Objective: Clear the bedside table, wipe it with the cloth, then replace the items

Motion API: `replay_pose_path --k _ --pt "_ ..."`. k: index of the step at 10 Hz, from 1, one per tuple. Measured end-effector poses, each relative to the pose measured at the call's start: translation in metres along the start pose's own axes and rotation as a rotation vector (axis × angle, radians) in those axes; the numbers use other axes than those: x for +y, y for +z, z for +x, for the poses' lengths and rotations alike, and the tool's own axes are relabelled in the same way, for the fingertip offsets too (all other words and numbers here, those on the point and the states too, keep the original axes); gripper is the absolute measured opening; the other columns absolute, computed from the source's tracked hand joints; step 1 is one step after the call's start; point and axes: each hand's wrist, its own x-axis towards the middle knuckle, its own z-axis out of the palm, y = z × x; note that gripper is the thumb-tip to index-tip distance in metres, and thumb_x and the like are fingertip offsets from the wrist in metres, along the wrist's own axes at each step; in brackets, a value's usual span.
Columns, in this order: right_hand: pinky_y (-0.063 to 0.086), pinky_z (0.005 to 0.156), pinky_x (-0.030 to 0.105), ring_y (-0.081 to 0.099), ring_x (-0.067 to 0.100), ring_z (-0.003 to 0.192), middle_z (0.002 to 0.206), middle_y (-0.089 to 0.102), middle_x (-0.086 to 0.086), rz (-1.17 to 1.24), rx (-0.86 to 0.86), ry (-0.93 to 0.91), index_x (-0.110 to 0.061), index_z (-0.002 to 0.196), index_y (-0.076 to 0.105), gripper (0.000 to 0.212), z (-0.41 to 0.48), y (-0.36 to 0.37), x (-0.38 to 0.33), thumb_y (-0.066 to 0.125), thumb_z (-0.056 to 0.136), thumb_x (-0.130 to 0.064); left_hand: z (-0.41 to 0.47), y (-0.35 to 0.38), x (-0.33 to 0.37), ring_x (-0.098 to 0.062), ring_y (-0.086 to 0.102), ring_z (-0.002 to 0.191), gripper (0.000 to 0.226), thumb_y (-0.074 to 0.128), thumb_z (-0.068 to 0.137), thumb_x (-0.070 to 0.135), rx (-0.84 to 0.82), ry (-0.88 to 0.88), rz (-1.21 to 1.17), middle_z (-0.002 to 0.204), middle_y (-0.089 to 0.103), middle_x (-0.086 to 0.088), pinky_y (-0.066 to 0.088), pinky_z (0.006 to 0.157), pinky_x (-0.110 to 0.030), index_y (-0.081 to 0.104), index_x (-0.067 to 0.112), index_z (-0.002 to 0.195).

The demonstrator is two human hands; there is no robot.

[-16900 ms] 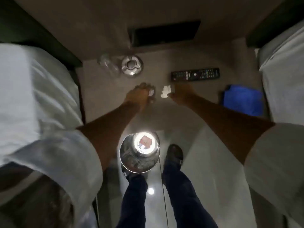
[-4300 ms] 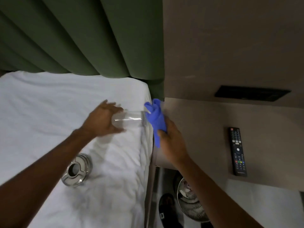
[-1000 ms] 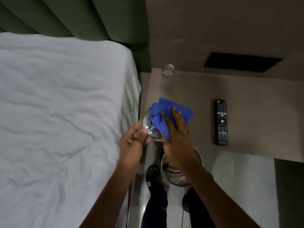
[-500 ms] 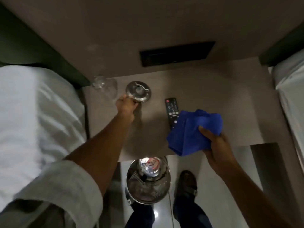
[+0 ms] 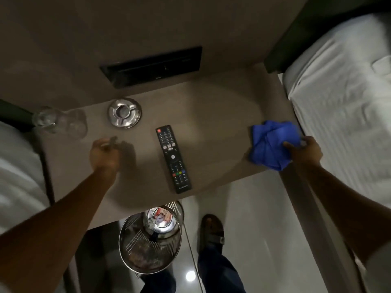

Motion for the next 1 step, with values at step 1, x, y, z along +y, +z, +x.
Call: replay_pose_path --k 1 --pt "0.039 0.102 0.055 0.044 0.047 0.122 0.137 0.041 0.028 -0.232 -0.032 -0.002 -0.005 0.136 0.034 0.081 0.0043 -0.009 -0.0058 0.076 0.076 -0.037 -0.026 -0.0174 -0.0209 -0.044 0.061 0.107 0.035 0.046 0.087 0.012 0.031 0.231 0.133 0.116 0.065 -0.025 0.051 0.093 -0.047 0.063 0.007 0.117"
